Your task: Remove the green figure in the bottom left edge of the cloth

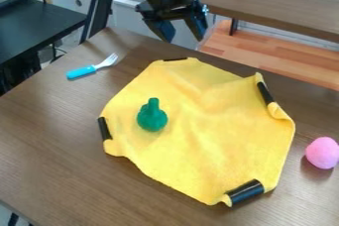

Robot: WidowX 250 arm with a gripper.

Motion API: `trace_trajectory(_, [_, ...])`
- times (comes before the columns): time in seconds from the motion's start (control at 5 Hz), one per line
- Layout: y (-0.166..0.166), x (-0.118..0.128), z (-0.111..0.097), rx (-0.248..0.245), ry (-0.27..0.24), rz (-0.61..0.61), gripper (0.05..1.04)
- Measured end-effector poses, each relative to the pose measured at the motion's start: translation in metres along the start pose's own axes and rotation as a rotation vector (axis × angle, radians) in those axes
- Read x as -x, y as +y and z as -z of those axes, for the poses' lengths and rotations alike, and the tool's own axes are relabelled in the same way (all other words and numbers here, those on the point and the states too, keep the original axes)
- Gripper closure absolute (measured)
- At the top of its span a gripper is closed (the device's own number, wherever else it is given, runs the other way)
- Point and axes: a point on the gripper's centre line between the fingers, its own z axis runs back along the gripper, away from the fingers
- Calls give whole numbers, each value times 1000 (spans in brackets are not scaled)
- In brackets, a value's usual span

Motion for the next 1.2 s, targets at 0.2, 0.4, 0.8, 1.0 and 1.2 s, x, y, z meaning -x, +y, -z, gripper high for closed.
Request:
trace_trajectory(0.2, [5,8,10,1,32,-17,83])
trace_trajectory(0.4, [5,18,15,15,60,-9,83])
trace_trajectory(0.8, [30,40,14,-206,198,61,83])
trace_trajectory(1.0, [31,49,15,-258,260,133,83])
trace_trajectory(1.2, [31,64,23,-227,304,140,83])
